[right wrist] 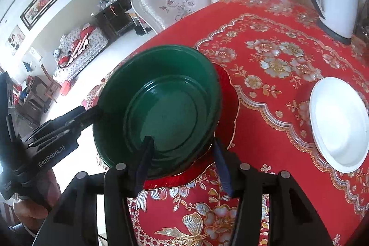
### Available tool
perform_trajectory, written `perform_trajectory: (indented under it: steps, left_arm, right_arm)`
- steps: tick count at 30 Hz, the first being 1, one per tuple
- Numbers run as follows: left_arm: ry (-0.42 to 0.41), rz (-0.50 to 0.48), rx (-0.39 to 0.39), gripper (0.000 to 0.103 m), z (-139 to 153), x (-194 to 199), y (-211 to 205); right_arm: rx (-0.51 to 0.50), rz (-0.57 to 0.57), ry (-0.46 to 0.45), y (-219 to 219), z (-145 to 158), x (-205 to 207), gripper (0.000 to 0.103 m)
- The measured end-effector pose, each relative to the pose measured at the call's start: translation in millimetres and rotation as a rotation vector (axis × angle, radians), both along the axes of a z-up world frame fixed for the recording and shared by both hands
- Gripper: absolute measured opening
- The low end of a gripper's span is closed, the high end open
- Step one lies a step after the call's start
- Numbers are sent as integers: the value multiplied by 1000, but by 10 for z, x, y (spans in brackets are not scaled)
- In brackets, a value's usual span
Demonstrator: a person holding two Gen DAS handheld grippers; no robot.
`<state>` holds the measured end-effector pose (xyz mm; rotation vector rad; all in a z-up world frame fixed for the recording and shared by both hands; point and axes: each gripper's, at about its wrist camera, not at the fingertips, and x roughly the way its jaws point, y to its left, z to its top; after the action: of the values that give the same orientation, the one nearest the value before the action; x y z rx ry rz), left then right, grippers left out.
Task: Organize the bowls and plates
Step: 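Carry the green bowl with the left tool and lower it onto the red plates, then open the left tool to release the green bowl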
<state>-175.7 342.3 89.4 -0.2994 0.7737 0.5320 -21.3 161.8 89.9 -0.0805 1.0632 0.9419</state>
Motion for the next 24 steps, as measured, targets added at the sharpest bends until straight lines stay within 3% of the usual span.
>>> perform_trajectory:
  steps: [10, 24]
  left_arm:
    - [-47, -81, 49, 51, 203, 127, -318]
    - [-74, -290, 54, 51, 351, 640, -1102]
  right_arm:
    - [50, -37, -15, -205, 151, 19, 53]
    - [125, -227, -4, -988, 243, 274, 57]
